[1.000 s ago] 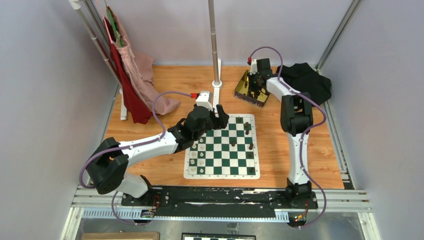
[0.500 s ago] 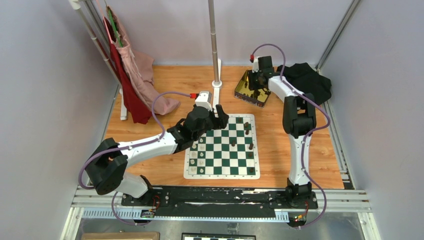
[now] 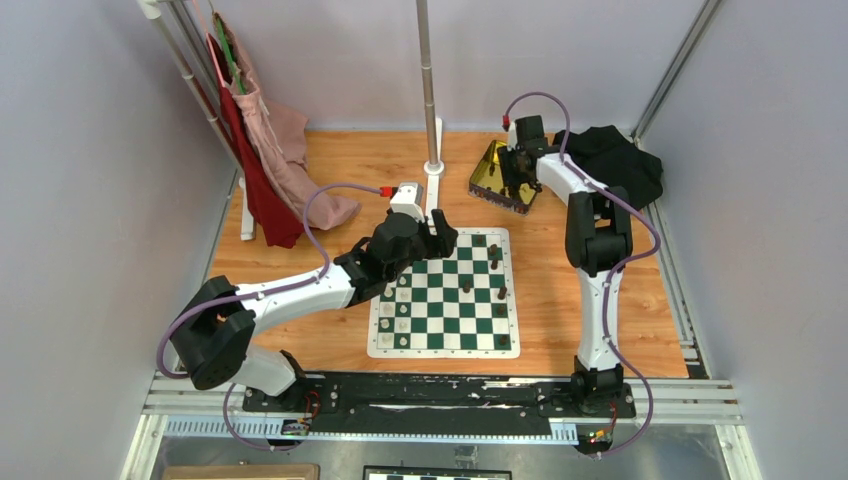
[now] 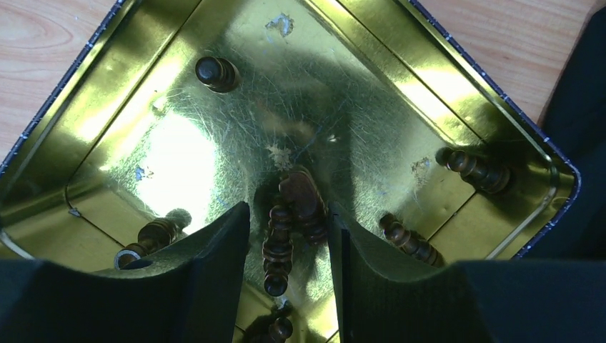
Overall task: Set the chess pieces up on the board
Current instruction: Pick up the chess piece from the storage box.
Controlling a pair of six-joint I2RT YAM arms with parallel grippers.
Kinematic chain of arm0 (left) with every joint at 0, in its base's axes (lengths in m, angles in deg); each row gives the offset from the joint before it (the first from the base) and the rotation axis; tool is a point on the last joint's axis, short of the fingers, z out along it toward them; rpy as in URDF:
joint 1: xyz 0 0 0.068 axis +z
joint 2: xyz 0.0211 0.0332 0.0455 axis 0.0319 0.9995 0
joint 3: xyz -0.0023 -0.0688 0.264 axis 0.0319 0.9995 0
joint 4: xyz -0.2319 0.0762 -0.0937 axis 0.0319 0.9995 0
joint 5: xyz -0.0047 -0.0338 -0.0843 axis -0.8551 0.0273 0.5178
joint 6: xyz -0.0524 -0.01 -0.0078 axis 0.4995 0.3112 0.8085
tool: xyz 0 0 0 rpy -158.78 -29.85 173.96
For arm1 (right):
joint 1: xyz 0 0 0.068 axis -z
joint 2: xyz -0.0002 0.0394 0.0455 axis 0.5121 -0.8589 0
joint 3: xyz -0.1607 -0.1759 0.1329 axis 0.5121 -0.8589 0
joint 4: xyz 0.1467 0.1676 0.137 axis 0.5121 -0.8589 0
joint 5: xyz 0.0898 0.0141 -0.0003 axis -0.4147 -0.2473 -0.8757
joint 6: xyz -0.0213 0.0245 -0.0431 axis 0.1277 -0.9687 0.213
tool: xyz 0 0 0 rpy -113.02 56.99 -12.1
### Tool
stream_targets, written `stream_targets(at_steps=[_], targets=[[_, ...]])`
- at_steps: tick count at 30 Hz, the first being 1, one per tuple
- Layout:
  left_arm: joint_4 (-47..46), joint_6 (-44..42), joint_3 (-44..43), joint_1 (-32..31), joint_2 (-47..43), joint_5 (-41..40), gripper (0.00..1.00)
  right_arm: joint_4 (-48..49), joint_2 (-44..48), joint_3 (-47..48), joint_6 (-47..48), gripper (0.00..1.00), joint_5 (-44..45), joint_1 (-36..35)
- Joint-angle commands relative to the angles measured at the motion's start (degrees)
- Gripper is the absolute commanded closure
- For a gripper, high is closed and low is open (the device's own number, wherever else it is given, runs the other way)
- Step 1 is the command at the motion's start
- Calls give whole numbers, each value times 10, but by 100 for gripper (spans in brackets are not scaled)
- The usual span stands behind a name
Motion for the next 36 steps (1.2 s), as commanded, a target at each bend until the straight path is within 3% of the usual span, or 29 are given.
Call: stream_targets(at_steps=[1, 6, 15, 19, 24, 31, 36], targets=[[-18, 5, 9, 2, -10, 2, 24, -21, 4, 0, 10, 51, 18, 7], [-18, 5, 7, 1, -5, 3, 24, -28, -4, 2, 2, 55, 14, 15], [-19, 8, 10, 1, -4, 6, 24, -47, -13, 9, -12, 93, -3, 26], [-19, 9, 12, 2, -5, 6, 24, -49, -10, 9, -14, 100, -12, 28], [-19, 10, 16, 1, -8, 5, 24, -48, 1, 10, -14, 99, -14, 28], [-19, 10, 17, 1, -8, 6, 24, -49, 7, 5, -11, 70, -9, 28], [-20, 11, 19, 2, -8, 5, 24, -50, 4, 4, -9, 67, -8, 28]])
